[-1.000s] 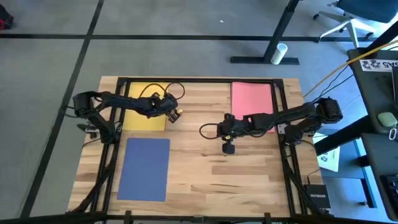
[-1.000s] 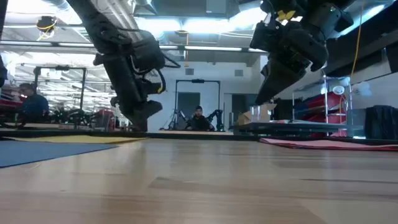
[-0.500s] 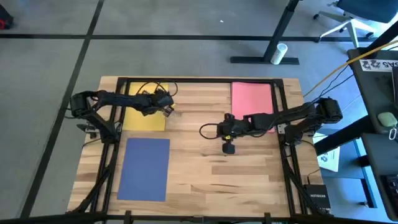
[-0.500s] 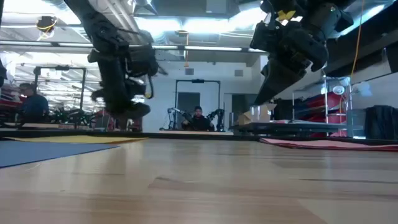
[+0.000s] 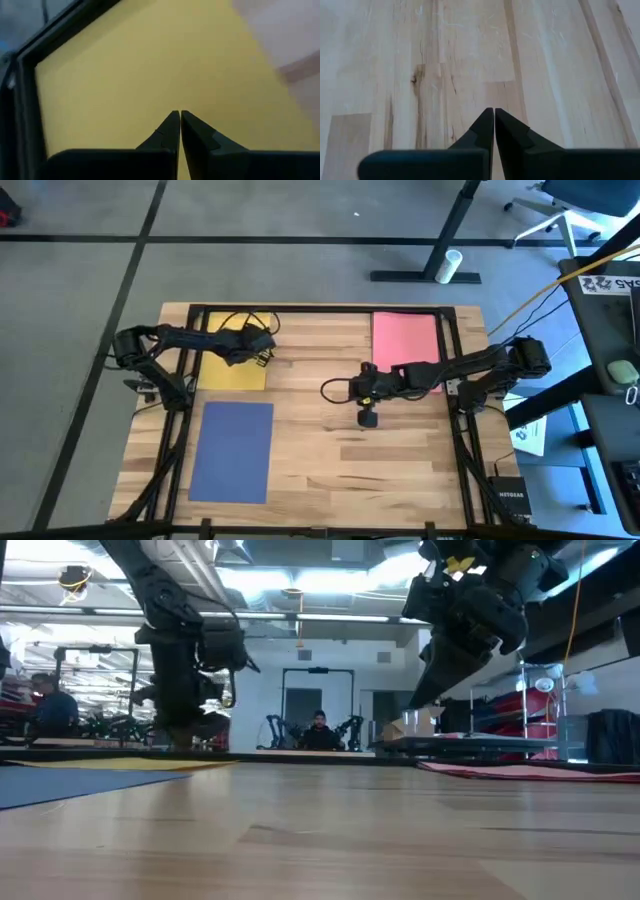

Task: Organize paper
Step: Stack the yellow paper on top of the yellow paper, then move the pink paper to the top center of the table

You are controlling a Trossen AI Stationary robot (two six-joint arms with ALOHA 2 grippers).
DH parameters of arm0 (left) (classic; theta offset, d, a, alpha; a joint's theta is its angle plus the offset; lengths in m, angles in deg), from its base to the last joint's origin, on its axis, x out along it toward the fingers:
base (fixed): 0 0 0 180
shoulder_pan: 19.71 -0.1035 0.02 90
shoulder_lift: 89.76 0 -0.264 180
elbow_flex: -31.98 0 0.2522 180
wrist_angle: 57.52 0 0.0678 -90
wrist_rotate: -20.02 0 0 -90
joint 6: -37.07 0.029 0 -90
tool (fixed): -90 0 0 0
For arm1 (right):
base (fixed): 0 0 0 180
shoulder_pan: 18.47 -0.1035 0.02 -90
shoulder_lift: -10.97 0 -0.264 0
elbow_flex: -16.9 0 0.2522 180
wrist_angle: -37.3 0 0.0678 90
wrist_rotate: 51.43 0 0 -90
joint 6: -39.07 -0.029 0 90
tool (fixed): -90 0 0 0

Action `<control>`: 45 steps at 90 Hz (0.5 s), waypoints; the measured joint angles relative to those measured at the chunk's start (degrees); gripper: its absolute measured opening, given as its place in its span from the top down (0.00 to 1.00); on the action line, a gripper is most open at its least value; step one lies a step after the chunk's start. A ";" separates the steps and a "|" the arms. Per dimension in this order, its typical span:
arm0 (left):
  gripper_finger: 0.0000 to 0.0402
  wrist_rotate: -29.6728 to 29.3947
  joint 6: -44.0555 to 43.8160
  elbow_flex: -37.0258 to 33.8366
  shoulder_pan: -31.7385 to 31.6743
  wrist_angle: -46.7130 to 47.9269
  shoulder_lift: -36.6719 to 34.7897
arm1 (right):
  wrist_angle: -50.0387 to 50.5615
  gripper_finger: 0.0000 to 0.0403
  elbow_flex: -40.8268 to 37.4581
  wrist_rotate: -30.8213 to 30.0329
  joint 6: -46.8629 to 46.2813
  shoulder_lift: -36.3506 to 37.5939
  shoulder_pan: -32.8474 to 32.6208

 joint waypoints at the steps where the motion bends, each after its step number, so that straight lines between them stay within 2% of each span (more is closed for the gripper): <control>1: 1.00 0.40 0.44 0.02 0.07 -0.73 0.00 | 0.00 0.99 0.00 0.00 0.00 0.00 0.00; 14: 1.00 6.29 3.79 0.02 -0.08 -8.94 0.00 | -0.02 0.99 0.01 0.00 0.00 0.00 0.00; 45: 1.00 7.31 7.22 0.05 -1.13 -11.14 1.43 | 1.96 0.99 0.02 -0.02 -1.88 0.00 0.00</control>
